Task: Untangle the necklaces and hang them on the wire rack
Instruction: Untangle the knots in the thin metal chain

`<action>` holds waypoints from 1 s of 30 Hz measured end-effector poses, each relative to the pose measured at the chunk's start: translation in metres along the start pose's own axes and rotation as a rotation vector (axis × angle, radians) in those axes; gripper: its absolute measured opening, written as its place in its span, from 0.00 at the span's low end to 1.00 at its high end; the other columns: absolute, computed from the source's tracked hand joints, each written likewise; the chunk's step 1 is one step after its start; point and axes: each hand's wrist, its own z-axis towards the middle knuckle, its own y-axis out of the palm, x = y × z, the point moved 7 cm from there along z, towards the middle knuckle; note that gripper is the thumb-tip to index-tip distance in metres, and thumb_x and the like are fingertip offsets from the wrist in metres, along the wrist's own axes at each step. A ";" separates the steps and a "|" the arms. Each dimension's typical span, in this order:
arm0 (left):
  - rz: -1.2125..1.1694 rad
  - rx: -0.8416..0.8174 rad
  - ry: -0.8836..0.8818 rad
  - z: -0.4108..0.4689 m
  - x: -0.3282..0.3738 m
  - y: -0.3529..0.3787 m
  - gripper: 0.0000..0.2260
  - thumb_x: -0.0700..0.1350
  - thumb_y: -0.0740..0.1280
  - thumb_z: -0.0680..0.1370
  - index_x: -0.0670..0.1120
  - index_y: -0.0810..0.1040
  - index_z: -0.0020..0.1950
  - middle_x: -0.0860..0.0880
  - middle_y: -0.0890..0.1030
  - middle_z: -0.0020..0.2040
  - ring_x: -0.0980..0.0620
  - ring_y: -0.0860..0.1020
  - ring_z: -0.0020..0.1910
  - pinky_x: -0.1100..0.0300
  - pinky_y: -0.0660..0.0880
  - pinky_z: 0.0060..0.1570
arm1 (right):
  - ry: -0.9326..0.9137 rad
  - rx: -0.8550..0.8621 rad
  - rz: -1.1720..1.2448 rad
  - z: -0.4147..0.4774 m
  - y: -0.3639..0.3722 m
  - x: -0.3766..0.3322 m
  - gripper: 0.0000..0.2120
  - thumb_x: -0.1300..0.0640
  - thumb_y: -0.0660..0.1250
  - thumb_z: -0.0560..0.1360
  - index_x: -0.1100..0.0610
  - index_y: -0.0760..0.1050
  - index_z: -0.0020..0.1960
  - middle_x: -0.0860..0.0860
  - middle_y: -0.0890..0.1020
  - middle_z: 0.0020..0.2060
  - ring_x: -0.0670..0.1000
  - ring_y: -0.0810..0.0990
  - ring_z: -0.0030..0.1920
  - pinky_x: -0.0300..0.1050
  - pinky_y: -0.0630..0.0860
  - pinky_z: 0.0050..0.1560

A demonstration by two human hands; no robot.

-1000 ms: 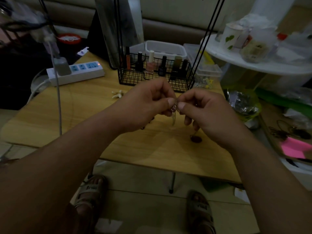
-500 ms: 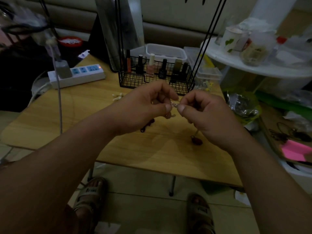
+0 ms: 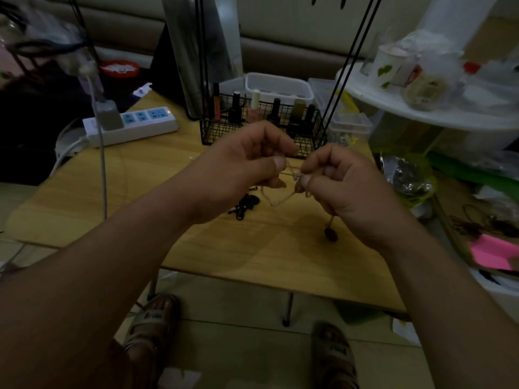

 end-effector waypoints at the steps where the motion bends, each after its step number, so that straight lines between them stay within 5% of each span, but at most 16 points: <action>1: 0.011 -0.001 0.006 0.000 0.001 0.000 0.09 0.36 0.66 0.83 0.48 0.80 0.59 0.57 0.80 0.43 0.58 0.80 0.44 0.53 0.82 0.53 | -0.005 -0.004 -0.012 0.000 0.000 0.000 0.07 0.69 0.68 0.78 0.59 0.79 0.53 0.57 0.82 0.40 0.39 0.75 0.28 0.29 0.68 0.30; 4: 0.025 0.016 0.021 -0.001 0.004 -0.002 0.08 0.36 0.66 0.83 0.46 0.79 0.59 0.54 0.79 0.42 0.57 0.77 0.40 0.61 0.78 0.43 | -0.020 -0.008 -0.071 0.000 0.000 0.000 0.06 0.66 0.69 0.79 0.59 0.82 0.53 0.47 0.83 0.36 0.38 0.77 0.29 0.28 0.69 0.31; 7: 0.013 0.034 0.010 -0.002 0.005 -0.004 0.07 0.35 0.65 0.83 0.45 0.79 0.57 0.54 0.76 0.40 0.59 0.72 0.35 0.63 0.72 0.35 | -0.013 -0.002 -0.088 -0.002 0.000 0.001 0.04 0.64 0.69 0.80 0.59 0.83 0.53 0.48 0.84 0.38 0.37 0.77 0.30 0.28 0.70 0.32; 12: 0.216 0.020 0.056 0.000 0.007 -0.003 0.07 0.35 0.65 0.82 0.46 0.78 0.51 0.45 0.76 0.43 0.57 0.71 0.37 0.64 0.71 0.38 | -0.011 0.056 -0.111 -0.003 -0.006 0.001 0.04 0.60 0.68 0.81 0.55 0.82 0.52 0.46 0.85 0.37 0.37 0.77 0.31 0.28 0.69 0.32; 15: 0.360 -0.014 0.073 -0.001 0.005 0.005 0.06 0.37 0.67 0.81 0.47 0.79 0.50 0.57 0.78 0.41 0.59 0.73 0.36 0.61 0.72 0.37 | -0.013 0.062 -0.107 -0.003 -0.004 0.001 0.03 0.60 0.68 0.81 0.55 0.81 0.50 0.45 0.83 0.35 0.37 0.76 0.30 0.28 0.69 0.31; 20: 0.426 0.022 0.148 -0.004 0.010 0.012 0.03 0.41 0.71 0.81 0.43 0.80 0.52 0.71 0.76 0.32 0.69 0.73 0.32 0.75 0.66 0.32 | -0.037 0.092 -0.149 -0.004 -0.005 -0.001 0.03 0.58 0.70 0.80 0.54 0.82 0.49 0.45 0.84 0.36 0.39 0.79 0.34 0.34 0.73 0.33; 24: 0.437 0.040 0.126 -0.003 0.007 0.012 0.03 0.44 0.71 0.81 0.45 0.81 0.52 0.73 0.75 0.32 0.67 0.73 0.31 0.74 0.67 0.31 | -0.046 0.120 -0.205 -0.005 -0.007 -0.001 0.01 0.56 0.73 0.78 0.53 0.82 0.48 0.51 0.85 0.40 0.50 0.84 0.42 0.47 0.79 0.44; 30: 0.471 0.089 0.115 -0.001 0.001 0.009 0.02 0.45 0.70 0.82 0.48 0.81 0.50 0.72 0.76 0.33 0.68 0.73 0.31 0.74 0.66 0.31 | -0.076 0.129 -0.283 -0.006 -0.004 -0.003 0.02 0.55 0.75 0.77 0.52 0.82 0.46 0.48 0.84 0.38 0.43 0.80 0.37 0.37 0.75 0.36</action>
